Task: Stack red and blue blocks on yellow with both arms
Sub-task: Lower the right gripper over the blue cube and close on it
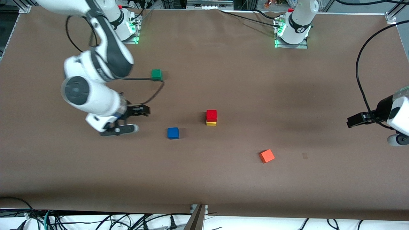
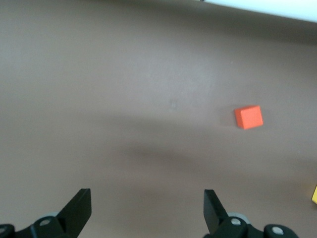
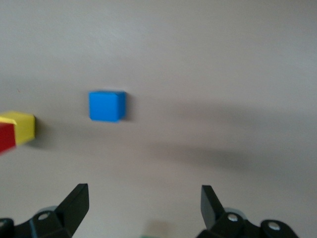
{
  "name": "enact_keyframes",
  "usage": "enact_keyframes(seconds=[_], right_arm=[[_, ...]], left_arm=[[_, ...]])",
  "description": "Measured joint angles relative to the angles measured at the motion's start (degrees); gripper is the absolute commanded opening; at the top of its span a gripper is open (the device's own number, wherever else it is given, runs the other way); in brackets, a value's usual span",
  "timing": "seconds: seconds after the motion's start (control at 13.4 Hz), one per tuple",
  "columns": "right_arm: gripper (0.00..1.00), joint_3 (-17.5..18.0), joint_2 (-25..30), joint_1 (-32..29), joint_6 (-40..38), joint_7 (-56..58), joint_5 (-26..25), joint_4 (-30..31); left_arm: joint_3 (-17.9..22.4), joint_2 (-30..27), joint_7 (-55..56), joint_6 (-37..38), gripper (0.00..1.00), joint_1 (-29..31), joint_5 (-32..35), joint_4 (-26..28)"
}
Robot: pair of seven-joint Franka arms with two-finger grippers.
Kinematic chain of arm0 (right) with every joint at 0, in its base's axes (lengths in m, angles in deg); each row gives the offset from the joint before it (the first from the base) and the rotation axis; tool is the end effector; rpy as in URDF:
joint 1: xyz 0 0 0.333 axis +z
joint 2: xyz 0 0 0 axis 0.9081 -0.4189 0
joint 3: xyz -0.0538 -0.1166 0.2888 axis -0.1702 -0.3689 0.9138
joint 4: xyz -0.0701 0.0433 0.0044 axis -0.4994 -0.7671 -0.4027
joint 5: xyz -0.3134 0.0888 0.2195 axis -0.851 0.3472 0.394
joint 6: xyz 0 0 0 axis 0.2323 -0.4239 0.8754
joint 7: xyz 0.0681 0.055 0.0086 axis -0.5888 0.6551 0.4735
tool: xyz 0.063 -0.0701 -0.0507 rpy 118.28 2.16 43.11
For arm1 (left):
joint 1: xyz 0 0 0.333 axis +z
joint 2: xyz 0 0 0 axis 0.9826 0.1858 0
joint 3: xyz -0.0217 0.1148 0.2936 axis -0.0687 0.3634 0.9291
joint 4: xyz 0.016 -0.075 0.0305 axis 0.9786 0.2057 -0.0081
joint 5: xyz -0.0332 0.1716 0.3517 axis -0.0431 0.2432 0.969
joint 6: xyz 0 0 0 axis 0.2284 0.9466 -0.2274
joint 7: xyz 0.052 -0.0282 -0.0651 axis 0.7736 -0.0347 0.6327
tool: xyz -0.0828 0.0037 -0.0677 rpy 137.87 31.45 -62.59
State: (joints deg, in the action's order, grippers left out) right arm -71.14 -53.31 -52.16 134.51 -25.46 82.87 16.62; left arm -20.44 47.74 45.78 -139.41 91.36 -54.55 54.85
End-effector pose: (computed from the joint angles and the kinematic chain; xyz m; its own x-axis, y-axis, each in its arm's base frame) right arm 0.6396 0.2669 0.3825 0.9912 0.1075 -0.0769 0.1000 -0.9904 -0.0954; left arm 0.6714 -0.0056 0.5729 0.9824 0.1834 -0.0366 0.1814 -0.9821 -0.0516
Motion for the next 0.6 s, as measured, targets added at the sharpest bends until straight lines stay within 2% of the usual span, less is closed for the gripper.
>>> enact_keyframes(seconds=[0.15,0.37,0.6], right_arm=[[1.0,0.0,-4.4,2.6,7.3,-5.1,0.0,-0.3],[1.0,-0.1,-10.5,4.6,15.1,-8.0,-0.1,-1.6],[1.0,-0.2,-14.7,5.5,20.6,-10.2,-2.4,-2.2]], left_arm=[[1.6,-3.3,0.0,0.9,1.0,-0.7,-3.4,3.0],[11.2,-10.6,0.0,-3.0,1.0,-6.6,-10.1,13.1],[13.1,-16.8,0.0,-7.6,1.0,-8.8,-10.4,23.4]])
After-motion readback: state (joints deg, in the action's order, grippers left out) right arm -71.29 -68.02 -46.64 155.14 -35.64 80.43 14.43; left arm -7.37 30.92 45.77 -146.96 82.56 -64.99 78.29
